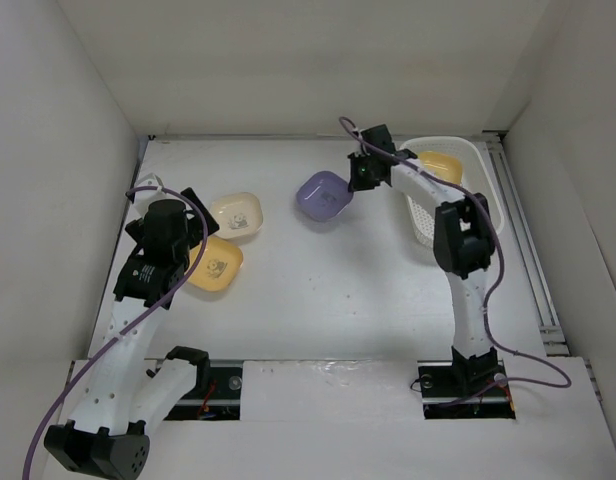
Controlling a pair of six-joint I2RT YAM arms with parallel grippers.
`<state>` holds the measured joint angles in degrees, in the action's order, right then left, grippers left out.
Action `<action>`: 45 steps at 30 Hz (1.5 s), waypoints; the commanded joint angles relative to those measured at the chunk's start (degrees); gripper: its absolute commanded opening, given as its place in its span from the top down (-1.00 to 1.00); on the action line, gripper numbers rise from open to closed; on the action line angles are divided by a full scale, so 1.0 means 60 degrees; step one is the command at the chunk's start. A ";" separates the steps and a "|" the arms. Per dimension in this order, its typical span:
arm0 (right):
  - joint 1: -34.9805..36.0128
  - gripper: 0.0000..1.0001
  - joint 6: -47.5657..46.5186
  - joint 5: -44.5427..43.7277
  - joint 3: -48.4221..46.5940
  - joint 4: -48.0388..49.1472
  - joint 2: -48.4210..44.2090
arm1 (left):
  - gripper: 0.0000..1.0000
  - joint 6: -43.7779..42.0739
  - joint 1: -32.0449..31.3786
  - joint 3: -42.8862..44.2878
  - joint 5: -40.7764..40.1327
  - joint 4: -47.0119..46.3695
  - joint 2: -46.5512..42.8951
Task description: Place the plates into the plastic bin on the countertop
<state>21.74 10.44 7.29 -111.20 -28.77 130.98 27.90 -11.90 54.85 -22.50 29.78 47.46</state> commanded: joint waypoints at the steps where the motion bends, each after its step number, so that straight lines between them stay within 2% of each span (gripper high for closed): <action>1: -0.0853 1.00 0.0253 -0.0204 0.0935 0.1119 -0.2212 | -0.99 0.0037 0.0006 -0.0060 -0.0102 -0.0247 -0.0132; 6: -0.2024 1.00 0.0253 -0.0408 0.2300 0.1206 -0.4247 | -0.99 0.0037 0.0006 -0.0060 -0.0102 -0.0159 0.0160; 14: -0.4440 1.00 0.0544 -0.0352 0.3327 0.1383 -0.4647 | -0.99 -0.0050 0.0006 -0.0060 -0.0014 -0.0159 0.0249; 22: -0.4940 1.00 0.3341 -0.1536 0.5655 0.3140 -0.5335 | -0.99 -0.0050 0.0006 -0.0060 -0.0014 -0.0159 0.0249; 27: -0.5132 1.00 0.4031 -0.1829 0.5657 0.3287 -0.5248 | -0.99 -0.0050 0.0006 -0.0060 -0.0014 -0.0247 0.0249; 39: -0.5482 1.00 0.4032 -0.1933 0.4296 0.2921 -0.3900 | -0.99 -0.0050 0.0006 -0.0060 0.0074 -0.0247 0.0249; 40: -0.5483 0.93 0.4032 -0.1773 0.4295 0.2921 -0.3769 | -0.99 -0.0050 0.0006 -0.0060 0.0074 -0.0247 0.0249; 41: -0.5483 0.74 0.4032 -0.1772 0.4295 0.2921 -0.3768 | -0.99 -0.0050 0.0006 -0.0060 0.0074 -0.0247 0.0249; 42: -0.5483 0.46 0.4032 -0.1685 0.4295 0.2921 -0.3768 | -0.99 -0.0050 0.0006 -0.0060 0.0074 -0.0247 0.0249; 43: -0.5483 -0.22 0.4032 -0.1684 0.4396 0.3008 -0.3855 | -0.99 -0.0050 0.0006 -0.0060 0.0074 -0.0247 0.0249; 45: -0.5395 -0.48 0.4032 -0.1684 0.4485 0.3009 -0.4133 | -0.99 -0.0050 0.0006 -0.0060 0.0074 -0.0247 0.0249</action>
<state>-10.76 34.15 -2.96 -82.87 -13.37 108.81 27.88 -11.90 54.85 -22.24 29.78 49.30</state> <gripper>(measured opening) 0.697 0.993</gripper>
